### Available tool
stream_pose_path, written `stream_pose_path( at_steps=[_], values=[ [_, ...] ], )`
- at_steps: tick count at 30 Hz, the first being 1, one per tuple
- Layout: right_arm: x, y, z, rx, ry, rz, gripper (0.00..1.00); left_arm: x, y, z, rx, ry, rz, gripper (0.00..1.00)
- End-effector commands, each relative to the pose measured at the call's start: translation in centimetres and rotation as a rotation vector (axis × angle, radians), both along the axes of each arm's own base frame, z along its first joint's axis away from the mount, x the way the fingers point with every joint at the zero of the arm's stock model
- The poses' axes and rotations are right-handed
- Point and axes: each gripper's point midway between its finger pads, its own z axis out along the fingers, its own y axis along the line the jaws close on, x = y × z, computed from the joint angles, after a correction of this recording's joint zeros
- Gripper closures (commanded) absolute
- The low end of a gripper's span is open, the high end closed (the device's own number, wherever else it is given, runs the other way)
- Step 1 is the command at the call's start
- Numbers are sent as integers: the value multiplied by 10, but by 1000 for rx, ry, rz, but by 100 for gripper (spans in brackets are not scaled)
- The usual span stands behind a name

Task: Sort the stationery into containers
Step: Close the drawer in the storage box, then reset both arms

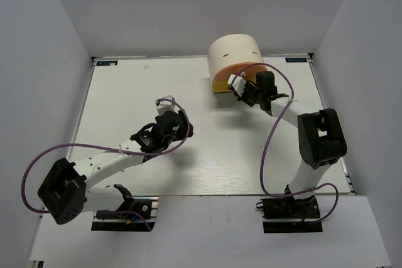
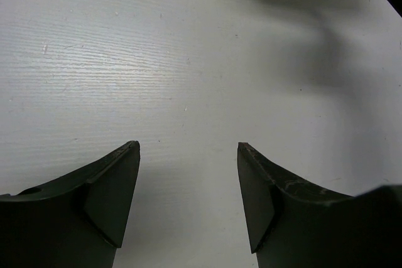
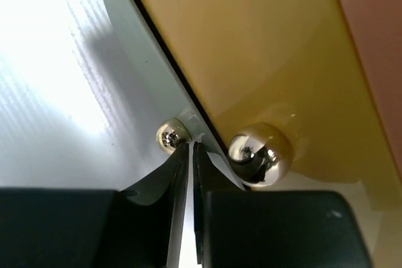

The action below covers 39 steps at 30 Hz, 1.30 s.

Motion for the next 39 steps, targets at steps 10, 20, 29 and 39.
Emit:
stream_pose_path(
  at_steps=[10, 20, 29, 39],
  values=[
    [27, 14, 32, 26, -151, -12, 73, 7, 1, 16, -10, -27, 27, 27],
    [-63, 27, 62, 191, 84, 114, 64, 6, 2, 19, -20, -36, 27, 16],
    [-99, 17, 93, 447, 256, -162, 10, 10, -1, 33, -4, -100, -21, 1],
    [-89, -12, 119, 521, 210, -412, 10, 14, -9, 56, 42, -179, -117, 1]
  ],
)
